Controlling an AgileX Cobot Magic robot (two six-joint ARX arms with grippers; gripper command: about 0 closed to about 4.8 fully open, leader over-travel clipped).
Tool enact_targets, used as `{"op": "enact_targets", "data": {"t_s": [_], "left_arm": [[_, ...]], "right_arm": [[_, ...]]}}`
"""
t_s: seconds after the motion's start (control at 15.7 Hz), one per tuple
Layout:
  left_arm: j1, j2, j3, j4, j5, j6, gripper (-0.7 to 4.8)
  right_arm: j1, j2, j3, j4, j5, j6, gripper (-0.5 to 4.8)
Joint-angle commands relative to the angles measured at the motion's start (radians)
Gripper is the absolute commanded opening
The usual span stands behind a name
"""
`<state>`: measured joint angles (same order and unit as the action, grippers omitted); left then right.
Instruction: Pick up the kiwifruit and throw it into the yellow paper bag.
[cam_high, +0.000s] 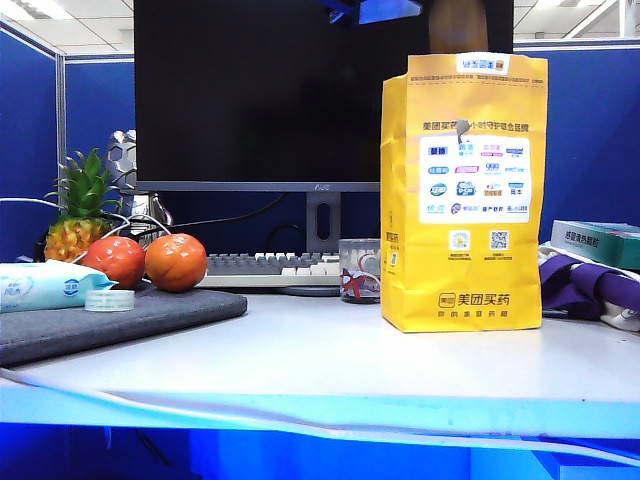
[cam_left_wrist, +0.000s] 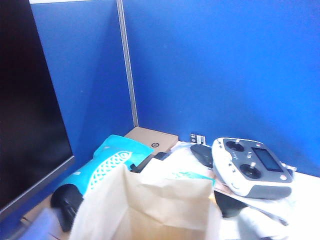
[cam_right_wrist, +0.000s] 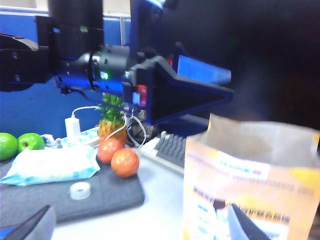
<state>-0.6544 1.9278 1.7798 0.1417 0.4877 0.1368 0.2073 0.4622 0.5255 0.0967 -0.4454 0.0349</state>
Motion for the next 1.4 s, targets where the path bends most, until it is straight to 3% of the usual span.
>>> {"op": "enact_targets", "data": {"t_s": [0.06, 0.19, 0.32, 0.45, 0.64, 0.76, 0.89, 1.08, 1.21, 1.4], "left_arm": [[0.027, -0.090, 0.005, -0.165, 0.014, 0.018, 4.79], [0.056, -0.257, 0.005, -0.401, -0.039, 0.211, 4.79], [0.094, -0.465, 0.004, -0.605, -0.213, 0.345, 4.79], [0.134, -0.681, -0.039, -0.680, -0.333, 0.376, 4.79], [0.153, -1.033, -0.249, -0.670, -0.573, 0.426, 4.79], [0.153, -1.289, -0.504, -0.657, -0.654, 0.378, 4.79], [0.153, -1.493, -0.779, -0.630, -0.795, 0.309, 4.79], [0.153, -1.618, -1.057, -0.543, -0.787, 0.068, 4.79], [0.153, -1.612, -1.202, -0.472, -0.696, 0.027, 4.79], [0.153, -1.592, -1.308, -0.424, -0.686, -0.027, 4.79]], "right_arm": [[0.000, -0.012, 0.004, 0.069, 0.043, -0.013, 4.79], [0.000, -0.064, 0.004, 0.056, 0.122, -0.014, 4.79], [0.000, -0.124, 0.004, 0.055, 0.164, -0.053, 4.79], [0.000, -0.162, 0.003, 0.053, 0.167, -0.070, 4.79], [0.000, -0.167, 0.002, 0.045, 0.188, -0.071, 4.79], [0.001, -0.163, 0.002, -0.027, 0.209, -0.124, 4.79], [0.001, -0.157, -0.012, -0.071, 0.209, -0.125, 4.79], [0.002, -0.155, -0.073, -0.071, 0.204, -0.109, 4.79], [0.002, -0.155, -0.150, -0.069, 0.200, -0.055, 4.79], [0.003, -0.156, -0.241, -0.066, 0.196, -0.040, 4.79]]}}
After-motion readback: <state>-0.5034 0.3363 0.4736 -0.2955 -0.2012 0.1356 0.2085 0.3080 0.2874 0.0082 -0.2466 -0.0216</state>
